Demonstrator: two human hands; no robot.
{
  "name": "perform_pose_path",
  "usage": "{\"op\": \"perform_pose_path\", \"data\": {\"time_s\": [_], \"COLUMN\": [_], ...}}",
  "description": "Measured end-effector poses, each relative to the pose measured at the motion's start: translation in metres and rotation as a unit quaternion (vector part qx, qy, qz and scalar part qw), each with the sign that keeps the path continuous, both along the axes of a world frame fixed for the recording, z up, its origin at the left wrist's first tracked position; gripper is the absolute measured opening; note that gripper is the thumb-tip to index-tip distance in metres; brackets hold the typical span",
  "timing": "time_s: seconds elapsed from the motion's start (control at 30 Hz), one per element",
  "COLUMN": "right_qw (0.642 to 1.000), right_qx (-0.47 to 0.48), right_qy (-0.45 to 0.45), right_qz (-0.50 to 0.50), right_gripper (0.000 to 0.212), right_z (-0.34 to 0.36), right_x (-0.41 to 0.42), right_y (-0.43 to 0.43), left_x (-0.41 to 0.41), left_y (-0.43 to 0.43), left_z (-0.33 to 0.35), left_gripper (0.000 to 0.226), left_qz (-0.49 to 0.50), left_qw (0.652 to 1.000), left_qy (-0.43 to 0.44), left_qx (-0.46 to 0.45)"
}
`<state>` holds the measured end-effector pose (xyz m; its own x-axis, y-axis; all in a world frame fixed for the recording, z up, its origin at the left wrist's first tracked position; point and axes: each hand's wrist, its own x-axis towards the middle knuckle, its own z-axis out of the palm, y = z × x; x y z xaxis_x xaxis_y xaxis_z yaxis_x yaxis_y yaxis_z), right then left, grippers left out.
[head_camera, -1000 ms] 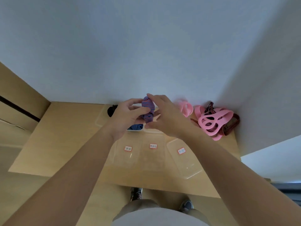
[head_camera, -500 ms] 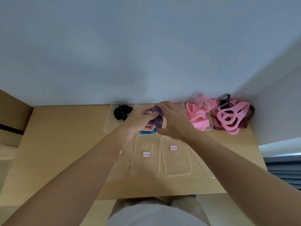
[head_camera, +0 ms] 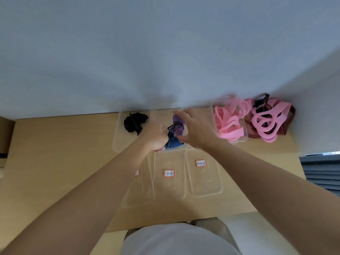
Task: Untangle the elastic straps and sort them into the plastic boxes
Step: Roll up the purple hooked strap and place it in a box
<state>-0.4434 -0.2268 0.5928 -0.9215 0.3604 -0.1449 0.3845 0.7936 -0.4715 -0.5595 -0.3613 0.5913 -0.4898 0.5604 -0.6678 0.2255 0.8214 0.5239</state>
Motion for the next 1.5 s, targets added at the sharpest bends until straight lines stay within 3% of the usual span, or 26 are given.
{"op": "perform_pose_path", "data": {"time_s": [0.17,0.37,0.47,0.63,1.07,1.3,1.5], "right_qw": [0.999,0.986,0.987,0.978,0.935,0.938,0.975], "right_qx": [0.052,0.104,0.077,0.122,0.276,0.284,0.202], "right_qy": [-0.008,-0.112,-0.113,-0.136,-0.173,-0.168,-0.087], "right_qz": [0.004,0.070,0.083,0.103,0.141,0.103,0.016], "right_gripper": [0.058,0.057,0.056,0.030,0.026,0.019,0.037], "right_z": [-0.007,-0.014,-0.013,-0.009,-0.007,-0.005,0.001], "right_x": [-0.011,-0.017,-0.021,-0.031,-0.028,-0.022,-0.002], "right_y": [0.004,0.010,0.015,0.023,0.011,-0.005,-0.001], "left_x": [0.007,0.011,0.013,0.014,0.020,0.022,0.030], "left_y": [0.002,0.004,0.005,0.004,0.004,0.005,0.002], "left_z": [-0.015,-0.022,-0.023,-0.024,-0.025,-0.017,-0.007], "left_gripper": [0.016,0.023,0.015,0.025,0.025,0.017,0.022], "left_qz": [-0.010,0.010,0.037,0.060,0.083,0.061,0.000], "left_qw": [0.999,0.994,0.994,0.994,0.991,0.991,0.975], "left_qy": [0.052,0.104,0.099,0.090,0.102,0.112,0.213], "left_qx": [0.001,0.024,0.030,0.034,0.036,0.041,0.070]}}
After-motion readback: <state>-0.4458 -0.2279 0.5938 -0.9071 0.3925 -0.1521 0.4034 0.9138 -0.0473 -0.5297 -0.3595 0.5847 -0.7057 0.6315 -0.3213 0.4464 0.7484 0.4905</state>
